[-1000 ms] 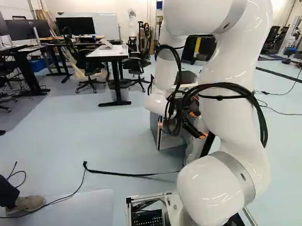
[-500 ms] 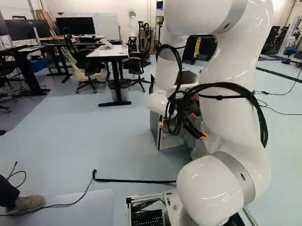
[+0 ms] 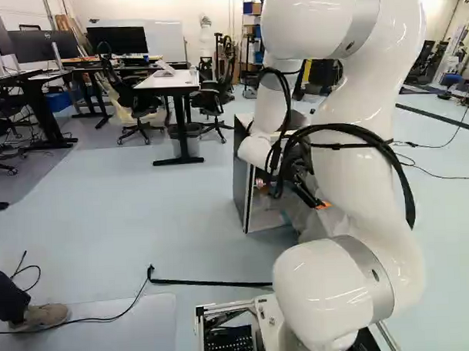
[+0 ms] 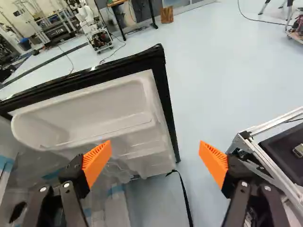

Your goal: Open the fridge door

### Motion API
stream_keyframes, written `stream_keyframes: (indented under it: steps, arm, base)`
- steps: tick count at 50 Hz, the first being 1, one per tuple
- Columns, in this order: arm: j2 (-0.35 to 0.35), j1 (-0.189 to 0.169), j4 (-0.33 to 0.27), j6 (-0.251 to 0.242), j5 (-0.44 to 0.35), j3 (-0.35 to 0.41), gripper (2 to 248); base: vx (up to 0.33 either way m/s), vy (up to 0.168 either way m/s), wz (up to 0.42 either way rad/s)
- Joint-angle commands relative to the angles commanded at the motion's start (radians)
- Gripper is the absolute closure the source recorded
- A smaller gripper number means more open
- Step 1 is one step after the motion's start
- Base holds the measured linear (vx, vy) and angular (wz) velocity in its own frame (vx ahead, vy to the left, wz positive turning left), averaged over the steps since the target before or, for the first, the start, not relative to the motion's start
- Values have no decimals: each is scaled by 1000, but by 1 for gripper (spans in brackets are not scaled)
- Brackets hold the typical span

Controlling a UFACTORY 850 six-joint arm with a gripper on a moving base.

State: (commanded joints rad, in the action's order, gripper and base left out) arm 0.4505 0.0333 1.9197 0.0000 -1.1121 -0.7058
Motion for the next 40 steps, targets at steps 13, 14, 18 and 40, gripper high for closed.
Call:
stream_keyframes:
  steps: [13,14,18,40]
  arm:
    - [29,-74,0,0,0,-59,3]
    - [32,-79,0,0,0,-64,3]
    - [41,-101,-3,0,0,-82,3]
    - [94,-208,-44,0,0,-184,3]
  base:
    - [0,0,0]
    - [0,0,0]
    - [0,0,0]
    - [0,0,0]
